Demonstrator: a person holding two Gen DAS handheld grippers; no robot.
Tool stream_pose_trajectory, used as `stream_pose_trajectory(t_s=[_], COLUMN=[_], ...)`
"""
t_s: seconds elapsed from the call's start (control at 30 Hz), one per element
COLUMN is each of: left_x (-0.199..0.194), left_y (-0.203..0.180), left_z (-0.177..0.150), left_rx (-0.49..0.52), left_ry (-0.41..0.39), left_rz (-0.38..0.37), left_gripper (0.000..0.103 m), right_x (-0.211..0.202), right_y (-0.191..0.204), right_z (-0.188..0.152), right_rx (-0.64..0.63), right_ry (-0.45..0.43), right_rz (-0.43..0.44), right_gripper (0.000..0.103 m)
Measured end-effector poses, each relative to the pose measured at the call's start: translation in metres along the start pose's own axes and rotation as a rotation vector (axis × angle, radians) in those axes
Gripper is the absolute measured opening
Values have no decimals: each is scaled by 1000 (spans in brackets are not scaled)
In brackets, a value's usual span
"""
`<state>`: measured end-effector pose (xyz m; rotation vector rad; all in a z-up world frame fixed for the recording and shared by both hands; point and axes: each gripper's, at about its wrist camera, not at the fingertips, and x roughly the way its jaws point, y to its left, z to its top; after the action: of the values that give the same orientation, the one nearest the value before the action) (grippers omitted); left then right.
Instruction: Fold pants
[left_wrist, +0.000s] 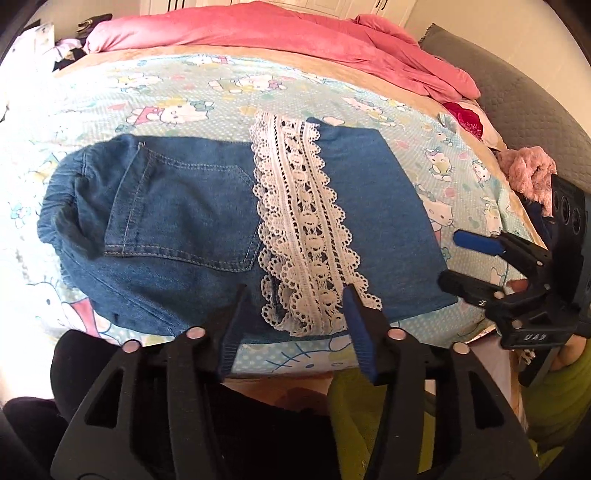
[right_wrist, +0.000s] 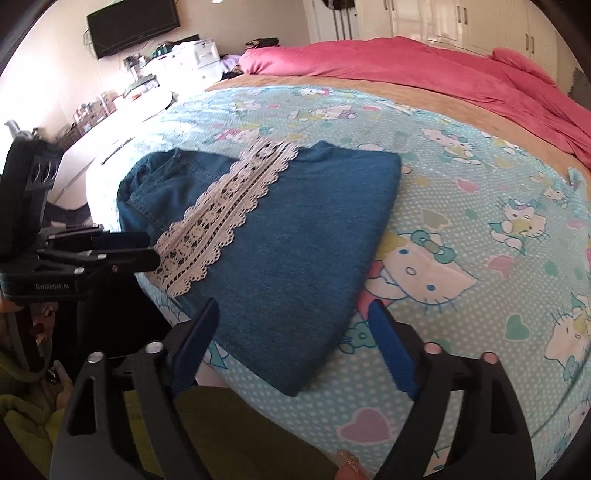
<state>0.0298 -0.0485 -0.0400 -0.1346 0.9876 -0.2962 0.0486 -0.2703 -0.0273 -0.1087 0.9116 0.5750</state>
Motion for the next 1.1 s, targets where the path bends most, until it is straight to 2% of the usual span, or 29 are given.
stream_pose_trajectory(t_s=[0.1,0.17,0.23,0.27,0.43,0.57,0.7,0.87,0.93,1.03,1.1], left_x=[-5,-8,-13,-15,-28,-36,-44,-46,-43,-39,-35], left_y=[-1,-1,0,0,8,23,52,93,109,123,130], left_z=[1,3,4,5,8,9,8,2,-3,-7,-10], left_rx=[6,5,7,10,0,-36,-118,-246,-307,-347,-382], left_ry=[-15,-26,-44,-52,-92,-112,-135,-133,-118,-106,-103], left_rz=[10,21,44,54,98,115,124,117,97,78,37], left_gripper=[54,66,76,80,91,93,93,93,93,93,93], right_x=[-7,-12,-16,-19,-24,-20,-6,29,46,73,91], right_y=[-5,-7,-7,-6,2,16,43,83,99,120,132], right_z=[4,9,15,20,50,80,115,147,157,169,176], right_rx=[32,35,32,33,-7,-67,-154,-256,-292,-334,-350], right_ry=[-18,-34,-48,-66,-107,-129,-121,-58,-25,31,71], right_rz=[1,-6,-16,-22,-13,7,65,144,158,199,225], right_gripper=[84,84,95,96,96,96,96,96,96,96,96])
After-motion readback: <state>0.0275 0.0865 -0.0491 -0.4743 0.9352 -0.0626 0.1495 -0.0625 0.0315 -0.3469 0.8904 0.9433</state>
